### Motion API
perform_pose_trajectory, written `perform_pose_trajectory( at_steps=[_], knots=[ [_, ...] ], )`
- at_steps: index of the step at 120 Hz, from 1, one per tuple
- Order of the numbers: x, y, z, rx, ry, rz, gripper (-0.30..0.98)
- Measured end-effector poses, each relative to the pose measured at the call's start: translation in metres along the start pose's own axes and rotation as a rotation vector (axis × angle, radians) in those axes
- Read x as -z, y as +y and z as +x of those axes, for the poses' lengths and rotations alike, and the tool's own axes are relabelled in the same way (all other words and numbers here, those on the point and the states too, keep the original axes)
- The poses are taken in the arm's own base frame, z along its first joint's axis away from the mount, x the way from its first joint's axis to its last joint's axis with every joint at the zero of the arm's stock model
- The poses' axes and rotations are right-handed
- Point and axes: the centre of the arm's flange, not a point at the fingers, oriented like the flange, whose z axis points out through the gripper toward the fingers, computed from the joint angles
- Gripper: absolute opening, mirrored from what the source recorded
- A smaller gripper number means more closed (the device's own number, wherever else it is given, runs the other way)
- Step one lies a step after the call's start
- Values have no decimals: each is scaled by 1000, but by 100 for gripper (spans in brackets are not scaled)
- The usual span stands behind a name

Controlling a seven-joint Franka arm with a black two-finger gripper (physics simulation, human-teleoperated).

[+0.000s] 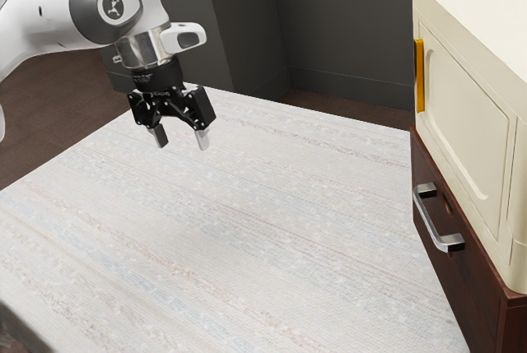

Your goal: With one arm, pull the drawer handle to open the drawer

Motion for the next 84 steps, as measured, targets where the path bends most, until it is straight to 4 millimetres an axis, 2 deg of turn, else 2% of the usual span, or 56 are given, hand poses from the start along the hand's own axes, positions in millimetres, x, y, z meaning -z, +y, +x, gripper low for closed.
perform_pose_trajectory(
  at_steps=[10, 14, 21, 27, 33, 42, 48, 53, 59, 65, 70, 74, 78, 84],
  knots=[
    [0, -1, 0, 2, -1, -1, 69],
    [7, 0, -3, 0, 11, -2, 69],
    [47, 8, -22, -18, 84, 0, 69],
    [71, 22, -37, -37, 128, -3, 69],
    [92, 58, -57, -87, 163, -10, 69],
    [101, 136, -92, -163, 149, -16, 69],
    [91, 192, -114, -192, 117, 11, 69],
    [72, 238, -130, -215, 94, 90, 68],
    [57, 294, -158, -262, 85, 146, 68],
    [48, 337, -188, -302, 87, 169, 68],
    [43, 359, -204, -306, 98, 175, 68],
    [35, 368, -206, -285, 101, 181, 68],
    [28, 367, -199, -244, 103, 185, 68],
    [25, 353, -181, -156, 102, 172, 68]
  ],
)
